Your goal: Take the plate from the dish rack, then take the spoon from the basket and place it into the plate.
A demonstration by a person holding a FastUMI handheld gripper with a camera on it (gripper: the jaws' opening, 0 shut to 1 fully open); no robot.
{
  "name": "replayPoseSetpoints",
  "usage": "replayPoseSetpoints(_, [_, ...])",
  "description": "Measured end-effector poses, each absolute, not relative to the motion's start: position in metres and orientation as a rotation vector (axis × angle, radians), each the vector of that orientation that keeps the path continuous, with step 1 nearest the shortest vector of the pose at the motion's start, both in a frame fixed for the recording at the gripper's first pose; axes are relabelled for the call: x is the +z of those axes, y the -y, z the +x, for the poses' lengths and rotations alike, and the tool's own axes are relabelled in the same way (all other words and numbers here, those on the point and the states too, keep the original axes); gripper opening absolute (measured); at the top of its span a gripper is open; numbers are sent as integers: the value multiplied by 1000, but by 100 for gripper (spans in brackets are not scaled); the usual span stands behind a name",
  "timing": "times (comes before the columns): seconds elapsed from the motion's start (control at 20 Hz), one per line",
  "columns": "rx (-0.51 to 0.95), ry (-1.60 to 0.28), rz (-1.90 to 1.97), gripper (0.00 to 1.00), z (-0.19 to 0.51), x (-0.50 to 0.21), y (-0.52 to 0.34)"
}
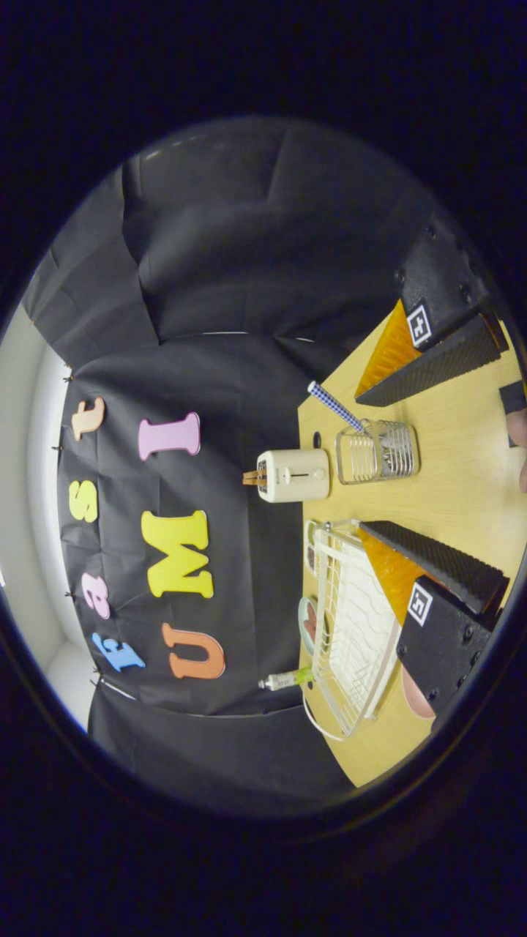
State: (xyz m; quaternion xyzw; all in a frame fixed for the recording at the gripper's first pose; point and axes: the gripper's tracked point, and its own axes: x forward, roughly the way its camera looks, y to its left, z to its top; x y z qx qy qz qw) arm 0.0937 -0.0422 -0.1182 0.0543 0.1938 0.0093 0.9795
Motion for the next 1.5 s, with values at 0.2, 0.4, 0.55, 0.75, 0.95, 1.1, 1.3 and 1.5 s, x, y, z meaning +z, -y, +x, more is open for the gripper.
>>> replayPoseSetpoints(0.2, [41, -425, 148, 100, 134, -138, 62])
replayPoseSetpoints(0.4, [56, -444, 183, 97, 174, -153, 75])
replayPoseSetpoints(0.55, [83, -479, 199, 86, 199, -168, 76])
replayPoseSetpoints(0.75, [96, -494, 225, 69, 213, -169, 75])
replayPoseSetpoints(0.95, [88, -499, 217, 47, 209, -163, 73])
replayPoseSetpoints(1.1, [96, -505, 249, 29, 205, -159, 66])
replayPoseSetpoints(1.3, [103, -501, 288, 15, 198, -150, 52])
replayPoseSetpoints(1.5, [42, -464, 265, 8, 202, -136, 55])
